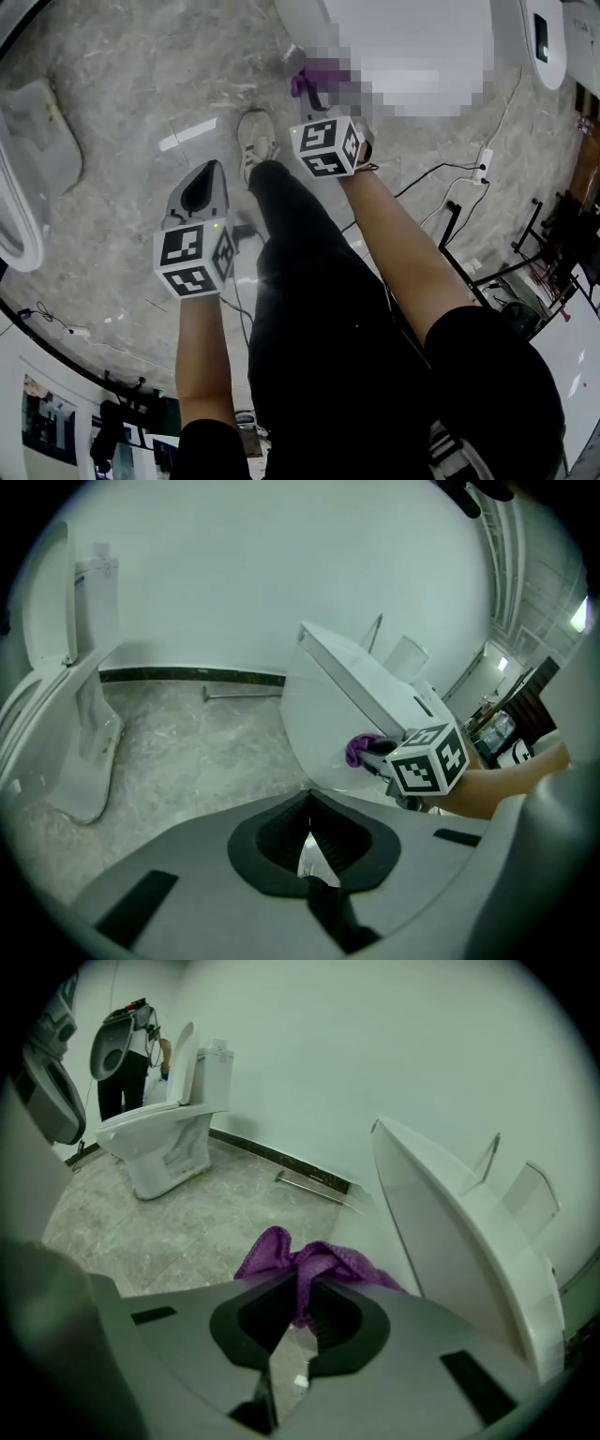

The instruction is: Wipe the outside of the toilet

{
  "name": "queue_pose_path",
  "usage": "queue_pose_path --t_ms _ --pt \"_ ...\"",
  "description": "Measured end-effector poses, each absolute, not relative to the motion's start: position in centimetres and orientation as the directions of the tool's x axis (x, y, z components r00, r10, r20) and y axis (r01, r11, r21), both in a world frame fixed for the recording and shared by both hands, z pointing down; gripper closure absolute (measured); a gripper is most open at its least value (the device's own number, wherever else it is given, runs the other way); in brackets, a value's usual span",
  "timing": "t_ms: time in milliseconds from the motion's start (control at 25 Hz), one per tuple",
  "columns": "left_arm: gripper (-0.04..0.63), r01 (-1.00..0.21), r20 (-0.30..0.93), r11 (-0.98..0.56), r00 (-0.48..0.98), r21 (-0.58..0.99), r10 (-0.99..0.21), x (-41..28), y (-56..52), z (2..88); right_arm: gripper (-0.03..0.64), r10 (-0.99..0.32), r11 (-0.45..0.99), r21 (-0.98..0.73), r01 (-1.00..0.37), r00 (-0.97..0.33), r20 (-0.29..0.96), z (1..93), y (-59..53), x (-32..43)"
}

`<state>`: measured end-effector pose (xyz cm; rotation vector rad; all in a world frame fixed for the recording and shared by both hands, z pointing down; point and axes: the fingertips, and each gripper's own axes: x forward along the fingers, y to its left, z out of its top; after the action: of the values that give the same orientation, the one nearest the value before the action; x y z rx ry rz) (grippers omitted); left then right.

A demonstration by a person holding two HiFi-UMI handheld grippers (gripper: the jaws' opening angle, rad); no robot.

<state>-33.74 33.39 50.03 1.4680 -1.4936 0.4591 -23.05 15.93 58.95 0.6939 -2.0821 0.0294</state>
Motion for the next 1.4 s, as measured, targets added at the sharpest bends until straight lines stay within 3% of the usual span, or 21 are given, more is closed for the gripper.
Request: queue_pose_path --t_ms 680,1400 --pt "0.586 -0.916 0.820 0.170 0.227 0.363 -0.525 -44.3 21.0 49.2 0.575 -0.528 0.698 0.196 -0.688 -0.310 0.791 58.9 5.9 -32.2" --pt "0.586 -0.928 0.808 0.042 0.299 0.370 -0.508 -52.2 10.8 48.4 0.575 -0.587 0.566 0.218 -0.795 -0.202 0.784 57.6 -3.1 -38.5"
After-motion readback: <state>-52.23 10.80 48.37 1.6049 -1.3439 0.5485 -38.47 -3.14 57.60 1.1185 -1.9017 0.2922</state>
